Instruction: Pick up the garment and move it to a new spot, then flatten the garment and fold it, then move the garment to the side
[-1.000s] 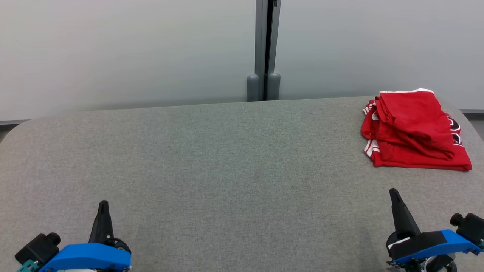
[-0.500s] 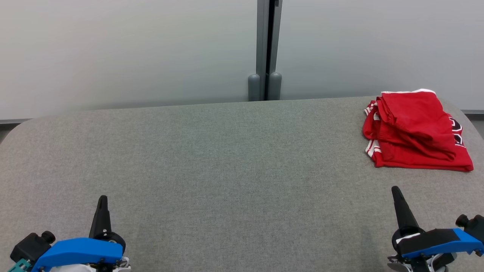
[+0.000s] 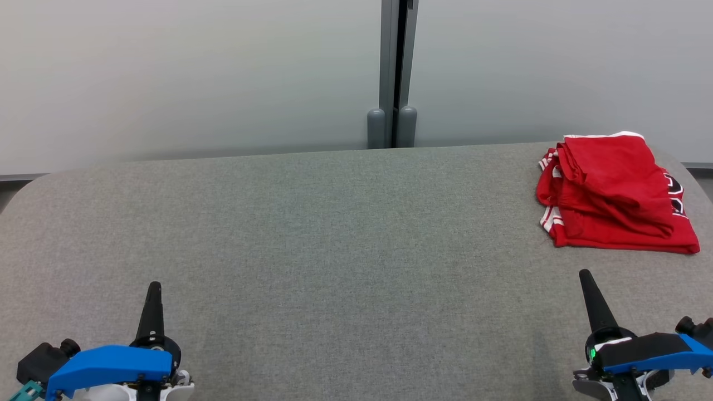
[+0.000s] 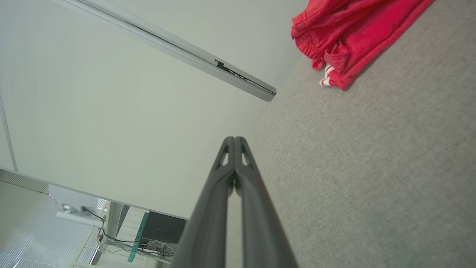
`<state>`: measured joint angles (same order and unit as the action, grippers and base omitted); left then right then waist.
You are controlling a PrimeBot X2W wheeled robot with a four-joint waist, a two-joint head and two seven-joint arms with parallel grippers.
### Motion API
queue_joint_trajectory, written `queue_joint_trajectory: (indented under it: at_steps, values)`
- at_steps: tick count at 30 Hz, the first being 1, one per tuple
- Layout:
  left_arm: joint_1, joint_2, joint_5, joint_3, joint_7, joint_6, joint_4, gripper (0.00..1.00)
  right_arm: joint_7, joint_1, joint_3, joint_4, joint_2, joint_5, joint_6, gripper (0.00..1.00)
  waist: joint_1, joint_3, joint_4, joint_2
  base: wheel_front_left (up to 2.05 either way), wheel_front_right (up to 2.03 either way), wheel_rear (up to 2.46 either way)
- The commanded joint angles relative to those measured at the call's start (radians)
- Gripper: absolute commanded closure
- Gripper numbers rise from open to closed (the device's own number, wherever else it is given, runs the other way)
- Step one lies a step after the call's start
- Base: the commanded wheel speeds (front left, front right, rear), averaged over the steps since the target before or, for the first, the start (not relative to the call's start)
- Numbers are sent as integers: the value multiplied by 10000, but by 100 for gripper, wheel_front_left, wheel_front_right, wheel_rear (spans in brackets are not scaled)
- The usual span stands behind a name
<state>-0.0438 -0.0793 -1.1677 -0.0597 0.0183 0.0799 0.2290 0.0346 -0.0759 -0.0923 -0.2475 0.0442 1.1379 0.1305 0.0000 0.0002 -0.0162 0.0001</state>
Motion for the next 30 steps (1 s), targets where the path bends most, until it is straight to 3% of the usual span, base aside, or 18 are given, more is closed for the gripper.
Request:
queue_joint_trajectory:
  at_steps: [1,30]
  values:
    - [-228,5,-172,-101,47,59,-38,100,40,-202,-32,88,71,196,3,100,0,0,2,-1,0,0,0]
    - [-511,167,-2687,-385,602,350,79,100,506,-313,-151,60,85,2868,3,100,0,16,86,-1,0,0,0]
